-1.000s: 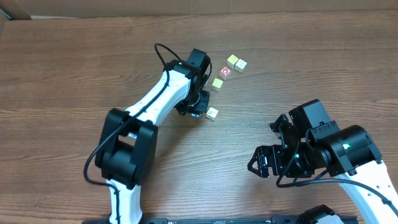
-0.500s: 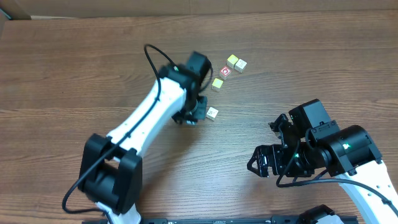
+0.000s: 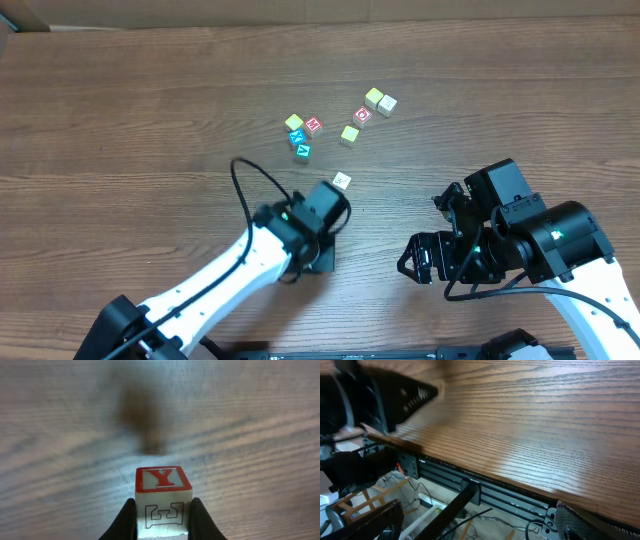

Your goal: Flip 5 blocks

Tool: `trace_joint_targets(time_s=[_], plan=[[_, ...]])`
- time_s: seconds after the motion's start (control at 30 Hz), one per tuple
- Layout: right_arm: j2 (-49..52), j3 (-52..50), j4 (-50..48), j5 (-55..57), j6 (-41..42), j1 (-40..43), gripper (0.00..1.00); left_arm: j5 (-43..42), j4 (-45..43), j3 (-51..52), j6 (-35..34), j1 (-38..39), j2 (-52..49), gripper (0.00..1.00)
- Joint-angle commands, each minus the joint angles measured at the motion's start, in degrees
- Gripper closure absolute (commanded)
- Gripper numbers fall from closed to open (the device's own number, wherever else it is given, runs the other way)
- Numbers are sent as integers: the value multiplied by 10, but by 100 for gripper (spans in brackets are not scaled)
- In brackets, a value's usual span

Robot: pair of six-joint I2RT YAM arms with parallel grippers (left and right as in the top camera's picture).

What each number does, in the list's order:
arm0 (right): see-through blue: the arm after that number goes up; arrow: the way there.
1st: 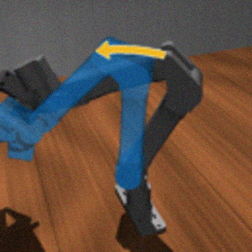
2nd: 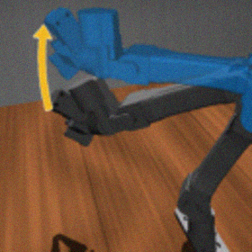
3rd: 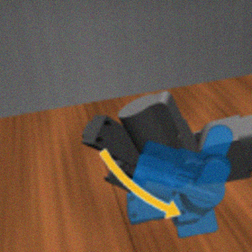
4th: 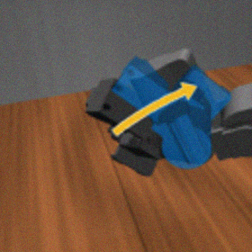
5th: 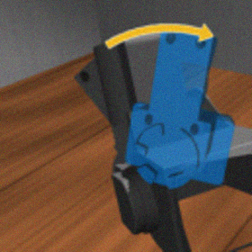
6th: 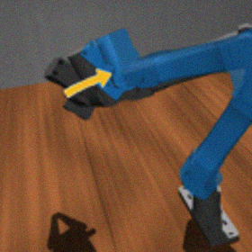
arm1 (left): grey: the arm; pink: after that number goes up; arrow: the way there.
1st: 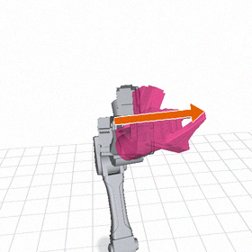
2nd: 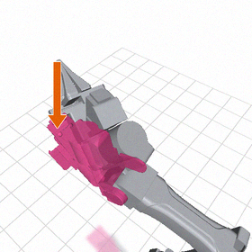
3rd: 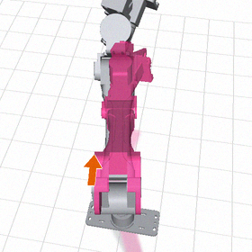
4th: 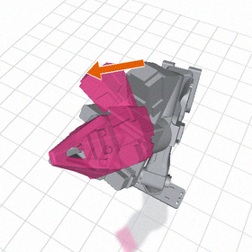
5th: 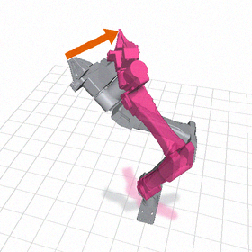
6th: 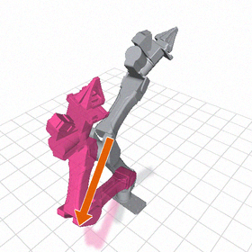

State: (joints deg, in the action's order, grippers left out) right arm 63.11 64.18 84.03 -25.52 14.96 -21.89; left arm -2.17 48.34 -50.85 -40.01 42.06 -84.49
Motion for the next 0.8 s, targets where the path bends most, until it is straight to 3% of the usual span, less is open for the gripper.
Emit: trace_joint_targets(time_s=[0.0, 0.2, 0.5, 0.6, 0.7, 0.77], plan=[[-3, 11, -2, 0, -2, -2, 3, -13, -18, 41, -57, 34, 6, 92], [-3, 11, 0, 0, -2, -2, 3, -12, -58, 84, -97, 45, 6, 92], [-3, 11, 5, 0, -2, -2, 3, 3, -103, 86, -93, 43, 5, 89], [-3, 11, 8, 0, -2, -2, 3, 7, -100, 86, -90, 43, 5, 78], [-3, 11, 10, 0, -2, -2, 3, 11, -101, 86, -88, 41, 5, 60], [-3, 11, 10, 0, -2, -2, 3, 14, -101, 86, -81, 39, 6, 55]])
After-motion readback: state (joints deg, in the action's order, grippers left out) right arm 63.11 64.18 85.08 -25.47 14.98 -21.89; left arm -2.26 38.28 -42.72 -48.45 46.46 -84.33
